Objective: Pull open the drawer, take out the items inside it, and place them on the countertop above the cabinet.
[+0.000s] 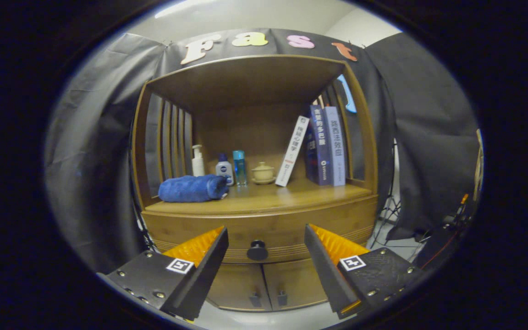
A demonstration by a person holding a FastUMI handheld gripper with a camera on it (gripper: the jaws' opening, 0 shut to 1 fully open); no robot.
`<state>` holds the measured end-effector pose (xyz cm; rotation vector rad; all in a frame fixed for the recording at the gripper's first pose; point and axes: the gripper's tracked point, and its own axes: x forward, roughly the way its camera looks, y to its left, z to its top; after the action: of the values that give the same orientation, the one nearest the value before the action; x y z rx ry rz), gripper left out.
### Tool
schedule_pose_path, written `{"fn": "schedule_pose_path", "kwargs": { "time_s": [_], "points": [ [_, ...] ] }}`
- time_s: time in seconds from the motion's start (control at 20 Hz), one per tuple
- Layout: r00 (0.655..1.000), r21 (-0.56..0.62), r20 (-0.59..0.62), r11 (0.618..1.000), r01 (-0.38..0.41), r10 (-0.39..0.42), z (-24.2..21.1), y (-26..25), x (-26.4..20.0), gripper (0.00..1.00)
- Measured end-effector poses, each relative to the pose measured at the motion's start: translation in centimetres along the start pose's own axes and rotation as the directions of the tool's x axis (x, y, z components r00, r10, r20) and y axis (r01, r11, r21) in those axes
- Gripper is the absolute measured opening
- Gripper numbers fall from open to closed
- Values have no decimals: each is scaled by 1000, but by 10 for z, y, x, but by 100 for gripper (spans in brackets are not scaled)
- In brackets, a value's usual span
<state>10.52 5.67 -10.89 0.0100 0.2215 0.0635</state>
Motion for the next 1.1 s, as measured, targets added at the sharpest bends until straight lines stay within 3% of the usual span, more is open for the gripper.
{"fn": "schedule_pose_path", "kwargs": {
  "time_s": [0.2,0.45,0.6,0.75,0.9,1.1],
  "points": [
    [999,-86,-18,996,37,-39,-16,0,26,100],
    [997,-90,-49,995,54,-59,-33,-3,56,100],
    [988,-73,-144,996,53,-63,-64,-4,75,100],
    [967,-22,-253,1000,12,-17,-99,6,86,78],
    [965,-14,-260,1000,17,-20,-98,4,90,56],
    [972,-47,-232,998,30,-40,-93,4,95,57]
  ]
}}
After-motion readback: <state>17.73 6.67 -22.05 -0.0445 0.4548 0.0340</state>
